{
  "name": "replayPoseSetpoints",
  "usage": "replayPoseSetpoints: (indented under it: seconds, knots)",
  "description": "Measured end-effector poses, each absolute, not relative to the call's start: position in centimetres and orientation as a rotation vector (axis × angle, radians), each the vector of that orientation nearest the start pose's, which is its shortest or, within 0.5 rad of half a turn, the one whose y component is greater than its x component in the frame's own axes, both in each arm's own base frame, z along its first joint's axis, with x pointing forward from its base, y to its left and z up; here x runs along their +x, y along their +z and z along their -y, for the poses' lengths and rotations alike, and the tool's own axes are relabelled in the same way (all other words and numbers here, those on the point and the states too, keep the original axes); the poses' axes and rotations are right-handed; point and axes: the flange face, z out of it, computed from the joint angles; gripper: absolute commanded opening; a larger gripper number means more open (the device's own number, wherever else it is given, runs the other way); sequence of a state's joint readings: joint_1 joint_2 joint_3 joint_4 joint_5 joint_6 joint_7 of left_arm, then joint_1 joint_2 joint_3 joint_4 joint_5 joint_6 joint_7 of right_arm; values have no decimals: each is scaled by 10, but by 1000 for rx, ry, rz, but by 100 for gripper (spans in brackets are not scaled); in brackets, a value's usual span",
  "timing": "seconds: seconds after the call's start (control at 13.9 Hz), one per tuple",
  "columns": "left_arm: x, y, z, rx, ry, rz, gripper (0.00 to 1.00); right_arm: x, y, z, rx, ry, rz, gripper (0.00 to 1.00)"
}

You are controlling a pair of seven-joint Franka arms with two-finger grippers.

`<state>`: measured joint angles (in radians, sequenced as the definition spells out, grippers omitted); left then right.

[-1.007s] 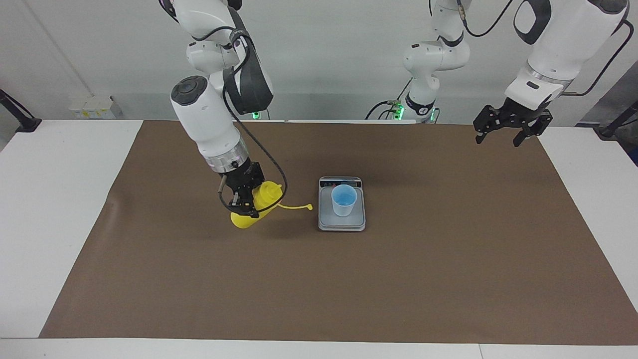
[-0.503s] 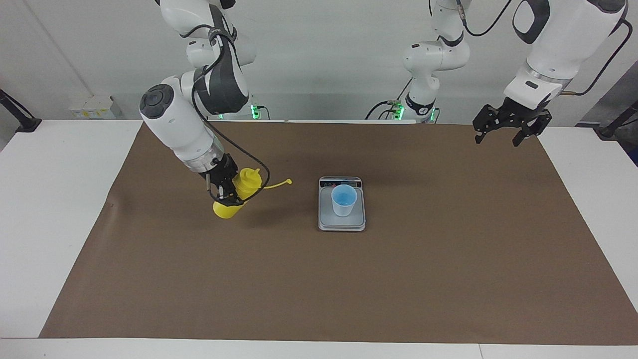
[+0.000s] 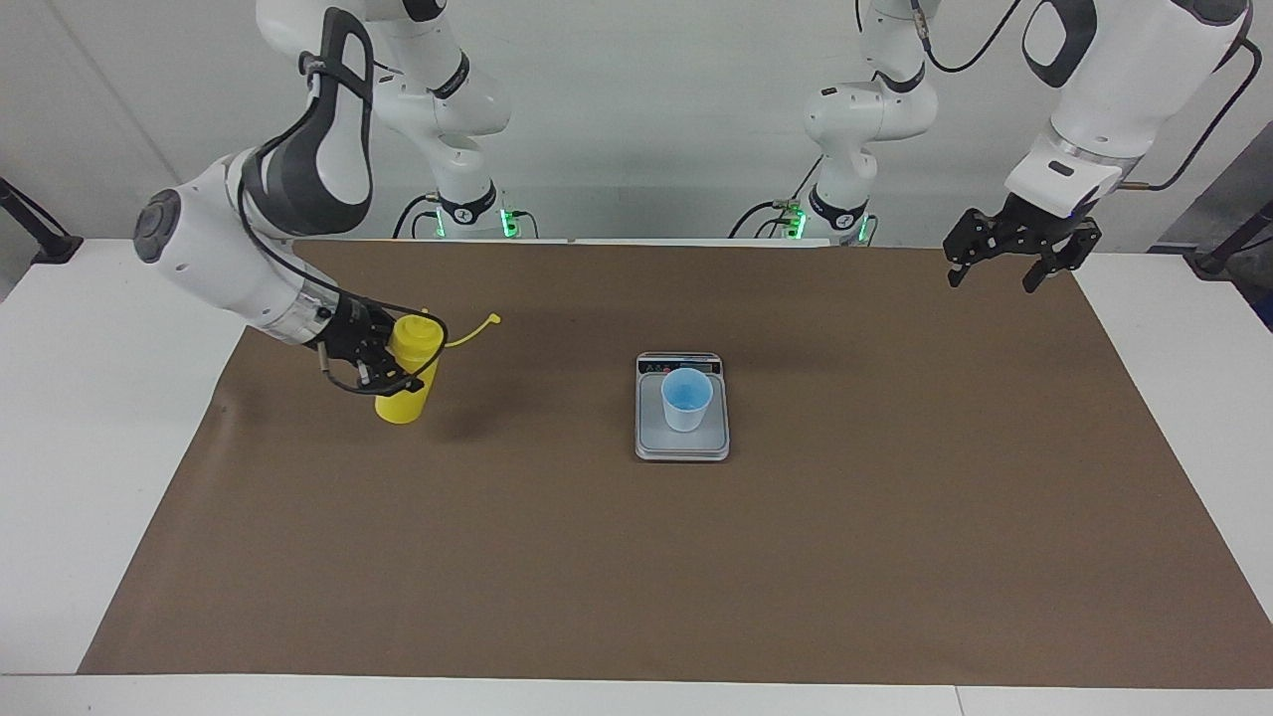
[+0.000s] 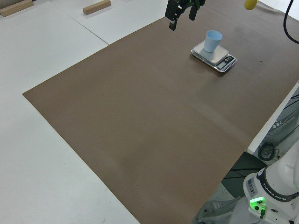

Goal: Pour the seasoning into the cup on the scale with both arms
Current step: 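Turn the bottle upright and carry it back with the right gripper, then set the yellow bottle down and open the right gripper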

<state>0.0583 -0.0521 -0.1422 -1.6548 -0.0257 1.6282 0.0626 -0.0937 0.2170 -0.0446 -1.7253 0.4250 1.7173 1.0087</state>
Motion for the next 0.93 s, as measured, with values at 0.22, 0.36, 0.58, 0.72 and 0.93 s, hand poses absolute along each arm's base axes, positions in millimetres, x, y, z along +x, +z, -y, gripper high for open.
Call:
replayPoseSetpoints:
  seconds: [0.22, 0.36, 0.58, 0.72, 0.93]
  knots:
    - [541, 618, 50, -3152, -40, -229, 100, 592, 429, 78, -2230, 586, -1643, 0]
    - [541, 618, 50, -3152, -40, -229, 100, 585, 411, 99, -2217, 617, -1613, 0]
    - [541, 618, 50, -3152, -40, -229, 100, 575, 382, 121, -2173, 672, -1584, 0]
    - [541, 618, 50, -3152, -40, -229, 100, 571, 358, 138, -2122, 705, -1542, 0]
    - [541, 618, 50, -3152, -40, -229, 100, 565, 332, 157, -2080, 756, -1510, 34]
